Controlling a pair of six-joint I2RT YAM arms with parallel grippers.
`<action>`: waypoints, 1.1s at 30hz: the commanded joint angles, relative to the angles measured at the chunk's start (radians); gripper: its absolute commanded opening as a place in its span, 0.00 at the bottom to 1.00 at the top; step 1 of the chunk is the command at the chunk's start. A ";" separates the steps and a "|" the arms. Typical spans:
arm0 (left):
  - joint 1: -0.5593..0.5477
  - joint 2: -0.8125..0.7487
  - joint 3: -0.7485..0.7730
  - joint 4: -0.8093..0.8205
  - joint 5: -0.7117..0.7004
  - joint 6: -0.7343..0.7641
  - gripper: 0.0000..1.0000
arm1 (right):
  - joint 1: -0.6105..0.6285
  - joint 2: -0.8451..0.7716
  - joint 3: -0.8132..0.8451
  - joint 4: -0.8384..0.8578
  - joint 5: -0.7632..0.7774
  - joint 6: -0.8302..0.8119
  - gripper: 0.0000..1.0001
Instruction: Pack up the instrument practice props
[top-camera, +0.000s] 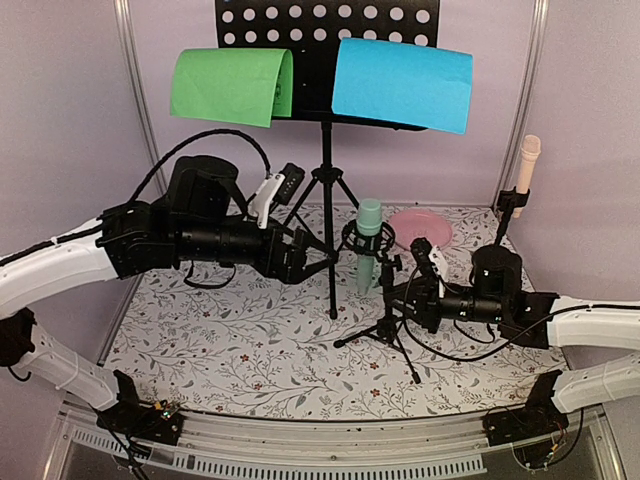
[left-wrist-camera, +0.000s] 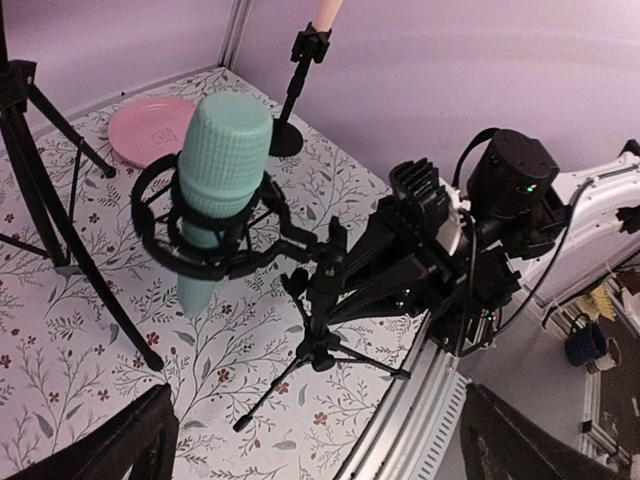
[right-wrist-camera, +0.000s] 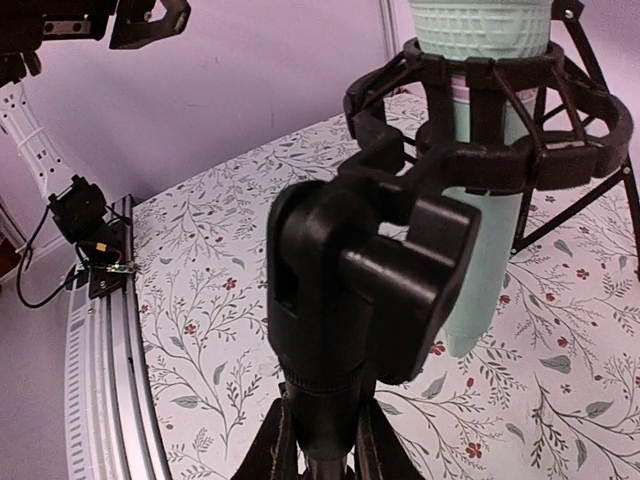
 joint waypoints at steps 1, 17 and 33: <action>-0.040 -0.007 0.005 0.098 -0.039 0.075 0.99 | 0.019 0.012 0.100 0.023 -0.156 -0.014 0.00; -0.103 -0.028 -0.010 0.136 -0.378 0.117 0.91 | 0.090 0.064 0.252 -0.130 -0.246 -0.018 0.00; -0.108 0.031 0.000 0.171 -0.480 0.141 0.82 | 0.094 0.091 0.312 -0.199 -0.273 -0.067 0.00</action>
